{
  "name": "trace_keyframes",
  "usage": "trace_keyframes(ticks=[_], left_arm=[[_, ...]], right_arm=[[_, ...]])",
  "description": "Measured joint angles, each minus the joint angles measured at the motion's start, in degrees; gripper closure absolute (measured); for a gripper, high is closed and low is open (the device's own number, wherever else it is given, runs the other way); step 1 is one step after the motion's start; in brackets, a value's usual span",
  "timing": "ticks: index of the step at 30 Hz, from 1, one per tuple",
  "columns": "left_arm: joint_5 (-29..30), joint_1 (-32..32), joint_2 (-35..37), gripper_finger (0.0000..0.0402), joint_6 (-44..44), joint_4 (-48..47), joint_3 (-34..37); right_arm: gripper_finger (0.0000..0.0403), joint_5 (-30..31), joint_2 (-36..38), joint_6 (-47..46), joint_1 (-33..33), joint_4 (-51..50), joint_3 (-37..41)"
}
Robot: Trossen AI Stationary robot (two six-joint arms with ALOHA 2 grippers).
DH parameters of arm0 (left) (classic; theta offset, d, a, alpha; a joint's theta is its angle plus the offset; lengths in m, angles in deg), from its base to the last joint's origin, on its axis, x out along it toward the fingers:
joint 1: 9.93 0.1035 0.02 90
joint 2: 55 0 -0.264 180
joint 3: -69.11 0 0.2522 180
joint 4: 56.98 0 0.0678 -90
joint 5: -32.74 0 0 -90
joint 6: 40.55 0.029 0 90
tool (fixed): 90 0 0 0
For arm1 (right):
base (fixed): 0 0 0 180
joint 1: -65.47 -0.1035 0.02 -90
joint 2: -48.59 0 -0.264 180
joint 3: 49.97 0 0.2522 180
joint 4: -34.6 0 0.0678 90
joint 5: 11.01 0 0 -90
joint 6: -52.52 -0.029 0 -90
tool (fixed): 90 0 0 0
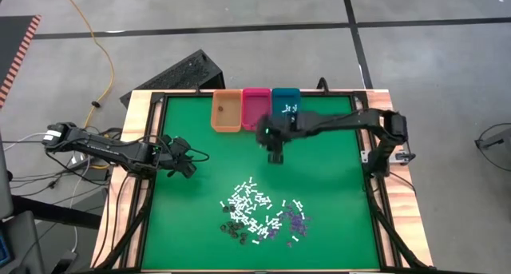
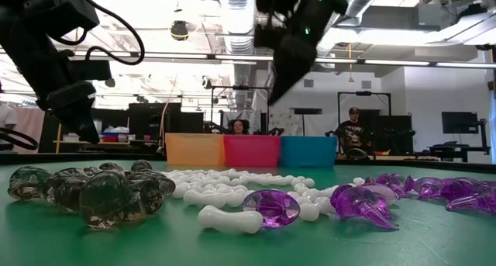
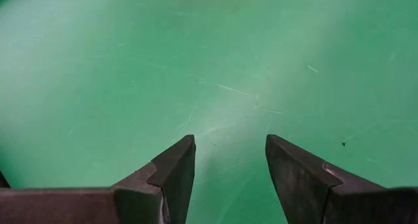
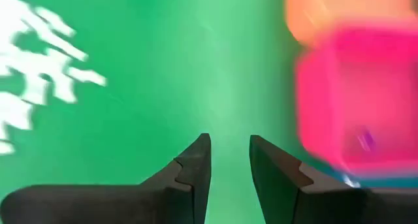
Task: Sort Halloween decoration
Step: Put the white bone toy into the blue bin
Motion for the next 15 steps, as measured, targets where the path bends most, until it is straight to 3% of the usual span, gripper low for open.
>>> trace_keyframes(ticks=[7,15], left_arm=[[0.15,-0.01,0.0,0.0223,-0.01,0.01,0.0],[0.3,-0.01,0.0,0.0223,0.16,0.55,0.0]], right_arm=[[0.0269,0.0,-2.72,6.85,-9.17,10.98,-0.07],[0.0269,-2.13,-10.02,13.12,-11.66,15.17,0.0]])
